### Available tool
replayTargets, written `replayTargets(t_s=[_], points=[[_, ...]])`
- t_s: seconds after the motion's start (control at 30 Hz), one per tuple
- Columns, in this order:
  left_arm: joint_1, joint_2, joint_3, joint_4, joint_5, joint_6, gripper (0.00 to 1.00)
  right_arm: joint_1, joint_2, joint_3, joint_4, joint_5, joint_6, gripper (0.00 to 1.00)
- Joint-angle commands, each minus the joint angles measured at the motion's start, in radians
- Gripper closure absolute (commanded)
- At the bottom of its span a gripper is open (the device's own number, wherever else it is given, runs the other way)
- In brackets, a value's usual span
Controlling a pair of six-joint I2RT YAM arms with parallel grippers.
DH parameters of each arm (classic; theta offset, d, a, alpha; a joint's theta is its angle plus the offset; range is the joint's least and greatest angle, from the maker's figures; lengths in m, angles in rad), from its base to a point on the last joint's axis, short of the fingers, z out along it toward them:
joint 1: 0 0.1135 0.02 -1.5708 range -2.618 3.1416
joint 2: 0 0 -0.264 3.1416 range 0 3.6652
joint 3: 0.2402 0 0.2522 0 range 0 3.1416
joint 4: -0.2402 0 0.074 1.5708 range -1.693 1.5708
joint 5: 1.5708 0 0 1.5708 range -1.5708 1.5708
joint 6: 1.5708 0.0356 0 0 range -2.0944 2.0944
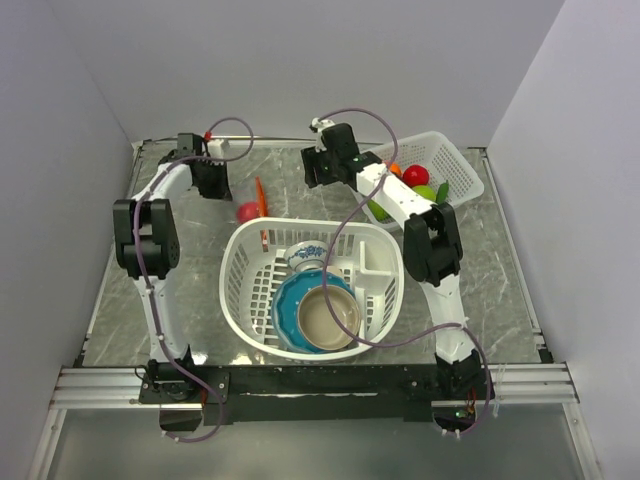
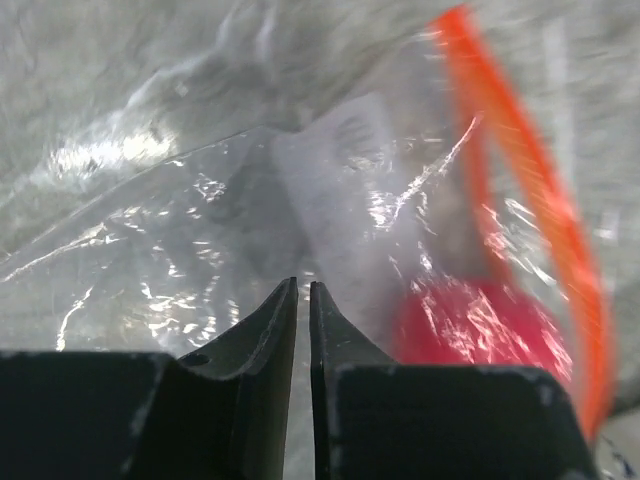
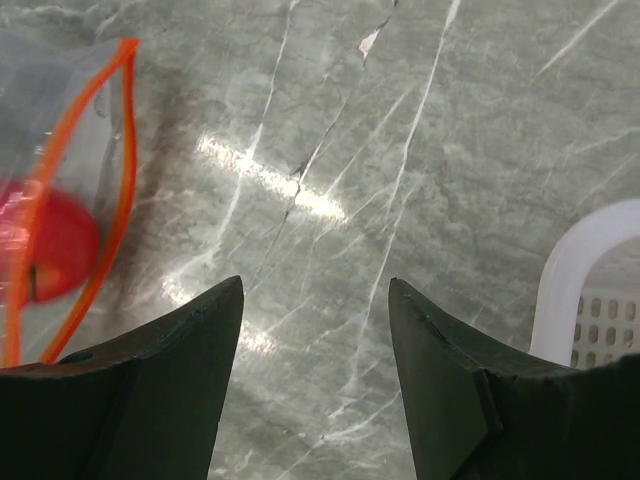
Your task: Open the zip-top bag and remove the fake food
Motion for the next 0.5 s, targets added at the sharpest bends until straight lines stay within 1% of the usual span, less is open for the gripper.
replayTargets(t_s=[0.0, 0.2, 0.23, 0.27, 0.47], points=[[0.006, 0.032, -0.003, 0.008, -0.095, 0.016, 0.84, 0.006, 0.047, 0.080, -0.049, 0.002, -0.040, 0.33], [-0.008, 0.076, 0.019, 0.008, -0.118, 0.020, 0.84, 0.006, 0.073, 0.094, -0.043, -0.049, -0.028, 0.33], [-0.008, 0.081, 0.023, 0.005, -0.121, 0.020, 0.85, 0.006, 0.076, 0.091, -0.040, -0.087, -0.034, 0.33], [-0.045, 0.086, 0.032, 0.002, -0.117, 0.017, 0.85, 0.006, 0.075, 0.079, -0.037, -0.107, -0.043, 0.34], [-0.138, 0.106, 0.045, -0.004, -0.104, 0.008, 0.85, 0.006, 0.052, 0.019, 0.008, -0.223, -0.068, 0.39]])
